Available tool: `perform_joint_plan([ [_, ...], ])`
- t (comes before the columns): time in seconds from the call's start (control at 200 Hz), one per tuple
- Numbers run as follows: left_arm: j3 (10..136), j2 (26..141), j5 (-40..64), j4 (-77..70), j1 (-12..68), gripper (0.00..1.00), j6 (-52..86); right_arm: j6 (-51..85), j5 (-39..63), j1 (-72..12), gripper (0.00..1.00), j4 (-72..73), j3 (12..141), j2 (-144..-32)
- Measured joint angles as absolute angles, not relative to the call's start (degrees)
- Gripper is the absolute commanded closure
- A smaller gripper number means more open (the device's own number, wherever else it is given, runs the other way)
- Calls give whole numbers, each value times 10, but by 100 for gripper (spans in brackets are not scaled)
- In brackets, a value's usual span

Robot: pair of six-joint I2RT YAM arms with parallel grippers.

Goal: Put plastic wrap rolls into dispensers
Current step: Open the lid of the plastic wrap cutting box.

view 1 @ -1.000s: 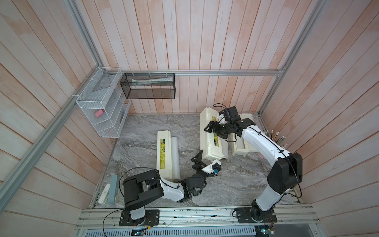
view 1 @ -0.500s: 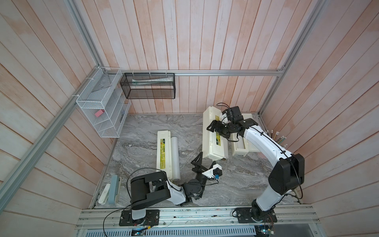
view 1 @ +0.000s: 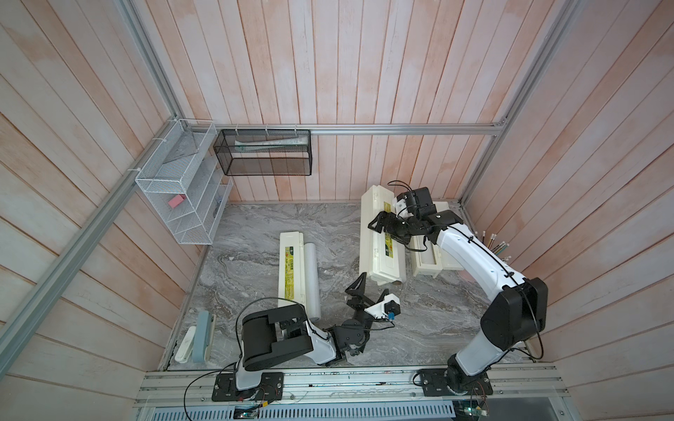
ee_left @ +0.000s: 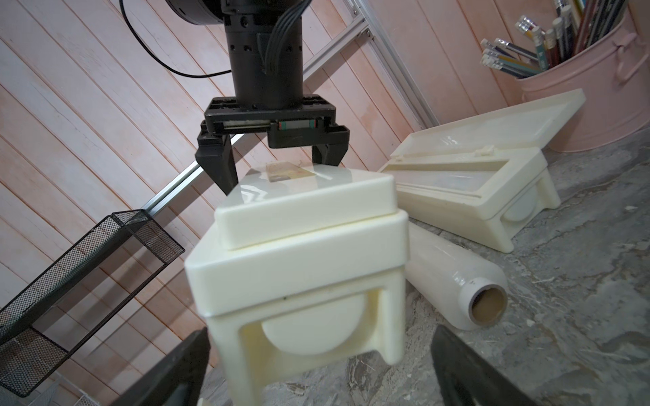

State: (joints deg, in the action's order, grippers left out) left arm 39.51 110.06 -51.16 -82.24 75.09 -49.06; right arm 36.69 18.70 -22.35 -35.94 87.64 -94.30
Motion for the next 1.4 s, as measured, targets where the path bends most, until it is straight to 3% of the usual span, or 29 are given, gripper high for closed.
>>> perform_joint_plan([
  [0.665, 429, 1126, -518, -851, 728, 0, -515, 393, 203, -236, 19, -327, 821, -915],
  [0.9, 429, 1126, -521, -849, 724, 18, -504, 400, 210, -239, 17, -313, 813, -915],
  [1.09, 429, 1130, -522, -854, 724, 22, -504, 400, 210, -240, 15, -310, 811, -915],
  [1.4, 429, 1142, -527, -882, 724, 54, -517, 398, 217, -241, 8, -296, 801, -911],
])
